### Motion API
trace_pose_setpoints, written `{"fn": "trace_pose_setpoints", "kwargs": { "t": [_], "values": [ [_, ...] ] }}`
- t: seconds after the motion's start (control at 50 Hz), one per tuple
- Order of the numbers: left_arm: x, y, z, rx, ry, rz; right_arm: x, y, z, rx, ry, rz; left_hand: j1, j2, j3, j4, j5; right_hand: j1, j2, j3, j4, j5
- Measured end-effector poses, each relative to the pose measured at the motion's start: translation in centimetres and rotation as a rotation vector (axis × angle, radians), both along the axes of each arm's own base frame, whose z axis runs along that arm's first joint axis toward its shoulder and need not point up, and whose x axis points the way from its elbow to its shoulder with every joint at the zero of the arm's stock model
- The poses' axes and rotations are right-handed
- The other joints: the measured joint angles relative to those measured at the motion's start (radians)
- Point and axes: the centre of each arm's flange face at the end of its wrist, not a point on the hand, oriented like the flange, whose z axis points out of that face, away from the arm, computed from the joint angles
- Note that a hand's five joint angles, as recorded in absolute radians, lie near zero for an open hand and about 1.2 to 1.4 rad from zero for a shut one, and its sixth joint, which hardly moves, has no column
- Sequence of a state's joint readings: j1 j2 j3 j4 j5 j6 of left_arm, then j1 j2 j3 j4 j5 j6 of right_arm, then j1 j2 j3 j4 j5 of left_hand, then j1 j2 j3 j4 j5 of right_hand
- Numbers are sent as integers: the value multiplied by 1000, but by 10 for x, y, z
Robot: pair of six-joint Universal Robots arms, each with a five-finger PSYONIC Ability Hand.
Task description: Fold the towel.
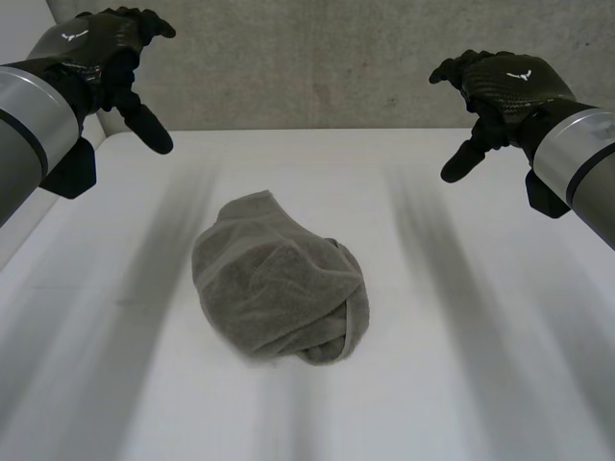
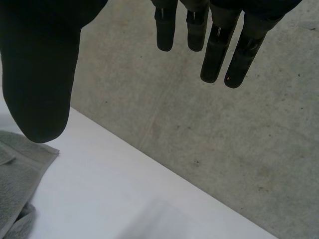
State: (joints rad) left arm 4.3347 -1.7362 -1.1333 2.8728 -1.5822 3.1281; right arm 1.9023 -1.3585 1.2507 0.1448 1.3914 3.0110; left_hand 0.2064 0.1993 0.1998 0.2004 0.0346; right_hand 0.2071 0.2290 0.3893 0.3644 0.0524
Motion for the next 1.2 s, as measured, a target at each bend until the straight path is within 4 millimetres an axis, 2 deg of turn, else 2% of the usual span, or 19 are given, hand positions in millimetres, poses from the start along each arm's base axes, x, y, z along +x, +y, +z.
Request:
{"fn": "trace_pose_setpoints", "kwargs": {
  "t": [0.2, 0.5, 0.82, 0.98, 1.08, 1.12, 1.2],
  "values": [
    [-2, 0, -6, 24, -9, -5, -1, -1, -3, 16, 3, -13, 0, 0, 0, 0, 0, 0, 0, 0, 0, 0],
    [-2, 1, -15, 66, -29, -6, -12, -11, -2, -34, -13, -142, -9, -9, -7, -9, -5, 0, 0, 0, 0, -1],
    [-3, -1, -24, 91, -35, -9, -15, -16, 3, -78, -21, -151, -15, -16, -16, -17, -6, 0, 0, 0, 0, 0],
    [-7, -5, -35, 102, -45, -33, -13, -18, 2, -85, -3, -118, -19, -18, -20, -19, -6, 0, 0, 0, 0, 0],
    [-15, -12, -52, 134, -62, -92, -2, -19, -17, -43, 72, -24, -19, -18, -20, -19, -6, 0, 0, 0, 0, 0],
    [-21, -17, -69, 170, -82, -136, 6, -19, -36, 5, 125, 53, -19, -18, -20, -19, -6, 0, 0, 0, 0, 0],
    [-29, -24, -94, 222, -122, -183, 17, -16, -62, 79, 163, 154, -19, -17, -18, -18, -6, 0, 0, 0, 0, -1]
  ]
}}
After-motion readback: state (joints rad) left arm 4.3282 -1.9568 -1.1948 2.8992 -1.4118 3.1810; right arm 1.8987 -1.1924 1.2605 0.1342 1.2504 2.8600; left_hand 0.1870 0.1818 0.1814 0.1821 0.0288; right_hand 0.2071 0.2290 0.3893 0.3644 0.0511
